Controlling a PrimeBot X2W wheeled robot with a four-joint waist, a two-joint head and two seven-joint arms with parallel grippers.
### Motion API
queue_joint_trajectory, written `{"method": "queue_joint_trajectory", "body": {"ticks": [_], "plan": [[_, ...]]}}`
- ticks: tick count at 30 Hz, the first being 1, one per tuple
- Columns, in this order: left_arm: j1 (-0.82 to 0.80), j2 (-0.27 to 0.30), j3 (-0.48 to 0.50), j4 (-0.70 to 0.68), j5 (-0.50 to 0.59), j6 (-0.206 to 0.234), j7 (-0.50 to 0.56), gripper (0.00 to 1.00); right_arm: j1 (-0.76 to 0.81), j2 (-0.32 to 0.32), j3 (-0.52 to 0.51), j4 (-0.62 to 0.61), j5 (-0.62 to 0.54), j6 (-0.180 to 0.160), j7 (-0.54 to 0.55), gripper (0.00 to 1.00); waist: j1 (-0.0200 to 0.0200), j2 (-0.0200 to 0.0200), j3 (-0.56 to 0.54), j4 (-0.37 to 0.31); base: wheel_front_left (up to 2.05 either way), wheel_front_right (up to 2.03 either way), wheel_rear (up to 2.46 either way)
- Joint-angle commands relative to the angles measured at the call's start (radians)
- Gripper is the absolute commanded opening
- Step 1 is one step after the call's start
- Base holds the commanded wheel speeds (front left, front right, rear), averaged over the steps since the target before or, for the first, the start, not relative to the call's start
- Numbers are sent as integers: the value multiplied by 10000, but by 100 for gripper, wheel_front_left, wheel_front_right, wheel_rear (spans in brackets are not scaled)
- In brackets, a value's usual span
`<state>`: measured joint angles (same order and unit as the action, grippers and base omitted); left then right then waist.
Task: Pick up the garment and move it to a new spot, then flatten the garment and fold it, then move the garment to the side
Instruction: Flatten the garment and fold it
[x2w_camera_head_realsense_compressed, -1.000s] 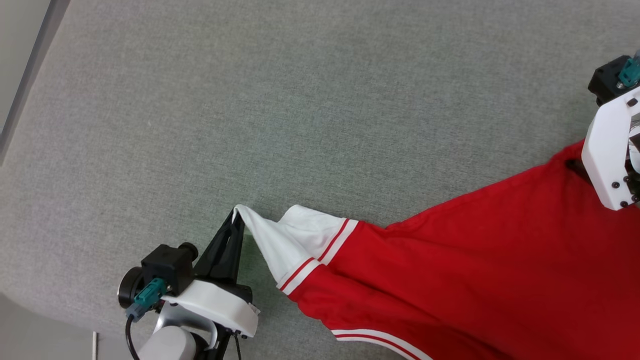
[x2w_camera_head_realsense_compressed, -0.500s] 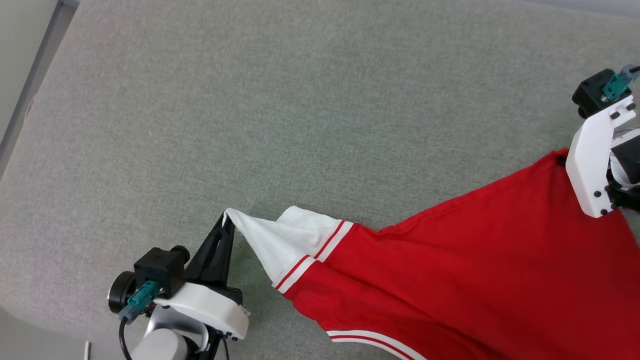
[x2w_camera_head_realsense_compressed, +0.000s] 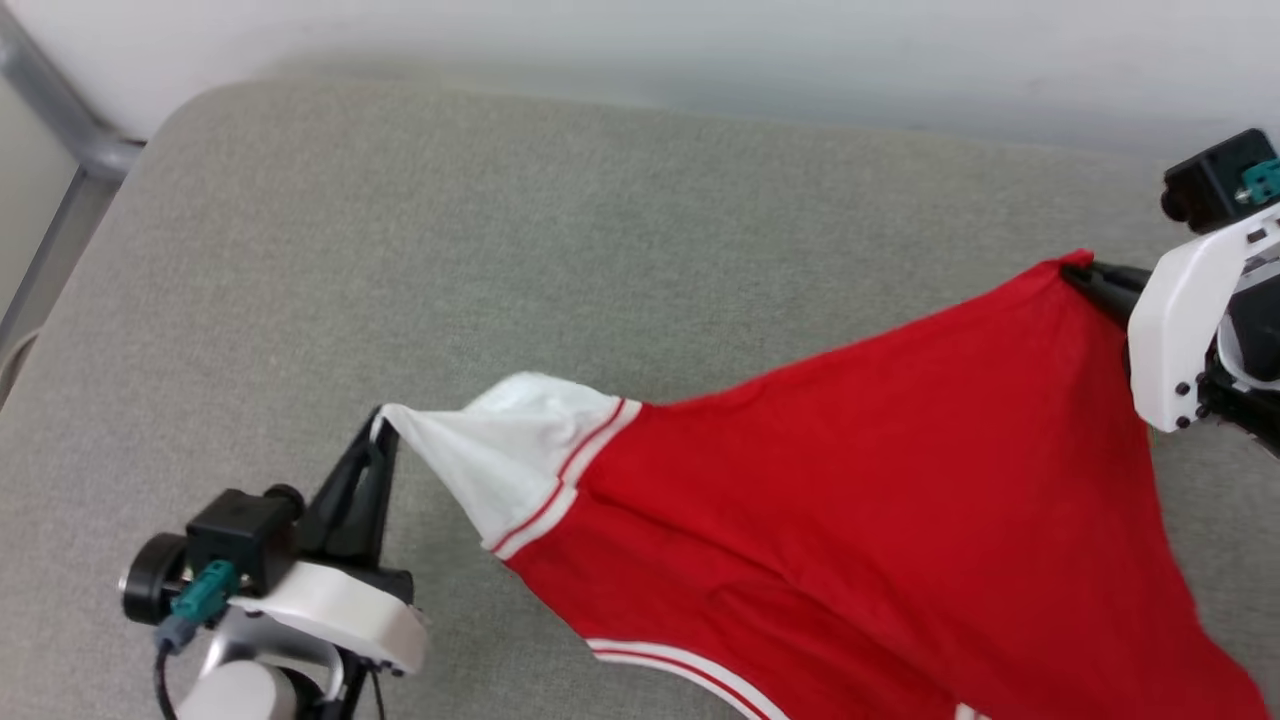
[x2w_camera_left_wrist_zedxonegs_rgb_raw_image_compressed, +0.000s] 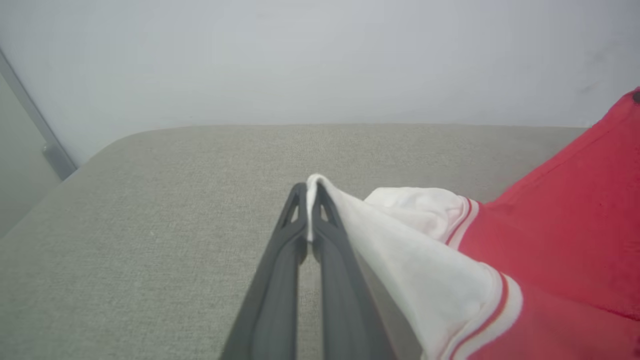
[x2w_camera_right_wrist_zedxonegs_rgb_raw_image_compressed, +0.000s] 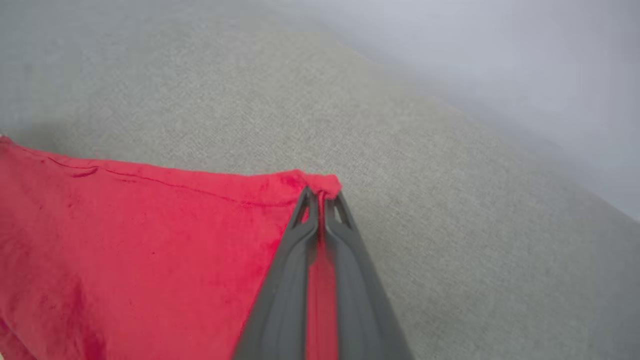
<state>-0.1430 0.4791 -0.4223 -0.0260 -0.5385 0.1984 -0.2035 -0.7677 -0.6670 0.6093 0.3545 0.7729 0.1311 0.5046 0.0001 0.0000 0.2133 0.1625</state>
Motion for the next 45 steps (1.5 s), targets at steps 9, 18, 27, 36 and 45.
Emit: {"method": "queue_joint_trajectory", "body": {"ticks": [9,18,27,36,45], "plan": [[-1777,939,833,-1255,195,-33,504,0,31,-12,-1448,-1026,-85,-8,-1161,0,-1,0,-722,-770,0,0,0],[-5161,1040,893,-1340,430,-664,1169,0,-769,476,-3188,-1968,-813,-8,-1257,0,-1,0,-23,-1124,0,0,0],[-9085,726,931,-197,511,-1386,1640,0,-2960,993,-4576,-2147,-1842,-8,-782,0,-1,0,1791,-1298,0,0,0],[-13215,392,829,2024,935,-2219,1485,0,-6213,1469,-5176,-1054,-3227,-8,-787,0,-1,0,3554,-1299,0,0,0],[-16603,22,596,4152,1416,-2689,1033,0,-9505,1924,-4975,907,-4158,-8,-1663,0,-1,0,4366,-1212,0,0,0]]}}
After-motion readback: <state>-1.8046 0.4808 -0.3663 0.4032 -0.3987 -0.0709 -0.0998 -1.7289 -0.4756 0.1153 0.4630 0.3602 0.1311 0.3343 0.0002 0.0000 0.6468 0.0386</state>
